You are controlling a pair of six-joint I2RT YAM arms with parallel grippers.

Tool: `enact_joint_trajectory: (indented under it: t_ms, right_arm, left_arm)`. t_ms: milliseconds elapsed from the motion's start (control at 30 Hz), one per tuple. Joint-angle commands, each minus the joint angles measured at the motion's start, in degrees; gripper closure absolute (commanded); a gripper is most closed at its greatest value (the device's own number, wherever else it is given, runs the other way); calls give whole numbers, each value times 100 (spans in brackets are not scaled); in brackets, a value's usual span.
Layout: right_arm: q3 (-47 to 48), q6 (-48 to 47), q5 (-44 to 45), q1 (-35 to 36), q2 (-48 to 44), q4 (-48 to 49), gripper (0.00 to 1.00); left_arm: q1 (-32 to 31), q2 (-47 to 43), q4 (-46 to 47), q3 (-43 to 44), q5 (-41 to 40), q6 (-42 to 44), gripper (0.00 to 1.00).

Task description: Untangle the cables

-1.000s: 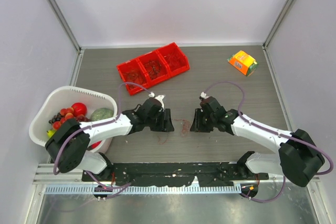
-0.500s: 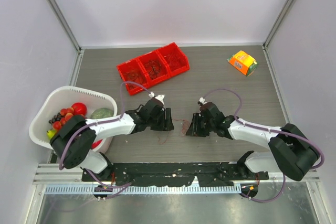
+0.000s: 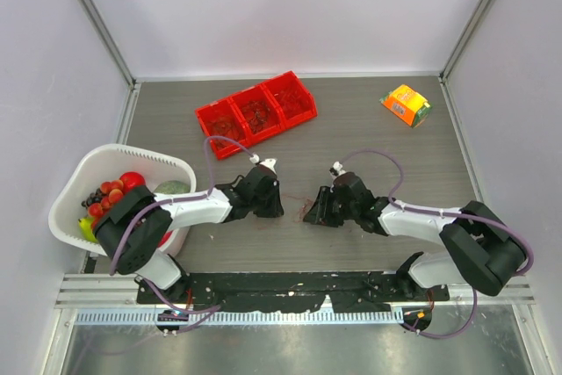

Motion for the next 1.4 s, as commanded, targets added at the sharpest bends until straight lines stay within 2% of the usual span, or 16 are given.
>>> enact_joint_trajectory:
  t_ms: [0, 100, 400, 500, 667, 833, 1000, 1167, 1200, 1233, 1267, 1367]
  right_arm:
    - [-104, 316, 60, 44, -266, 534, 63]
    - [-130, 369, 51, 53, -257, 587, 62]
    - [-201, 729, 271, 79, -336, 586, 59]
    - [-174, 870, 245, 141, -135, 753, 65]
    - [-51, 984, 315, 387, 226, 920, 67]
    - [-78, 1318, 341, 466, 507, 1281, 62]
    - [-60, 1292, 735, 475, 385, 1018, 62]
    - [-174, 1362, 1271, 466, 200, 974, 74]
    - [-200, 1354, 1325, 458, 139, 904, 83]
    - [-209, 1319, 1587, 423, -1, 755, 87]
    - [-192, 1171, 1650, 379, -72, 632, 95]
    - [-122, 670, 2036, 11, -615, -367, 99]
  left_arm:
    - [-18, 26, 209, 80, -80, 0, 91]
    - [-18, -53, 209, 1, -45, -26, 100]
    - [-18, -264, 209, -122, -71, -263, 100]
    - [-18, -352, 209, -166, -98, -386, 100]
    - [-26, -536, 349, -228, -124, -527, 100]
    - [-61, -712, 428, -350, -133, -668, 100]
    - [-97, -931, 428, -474, -107, -747, 100]
    - [-105, -1300, 393, -693, -168, -835, 100]
    - [-105, -1423, 332, -746, -194, -844, 100]
    - [-105, -1555, 262, -798, -264, -844, 100]
    - [-105, -1687, 113, -869, -343, -844, 100]
    - [-105, -2126, -195, -1062, -686, -835, 100]
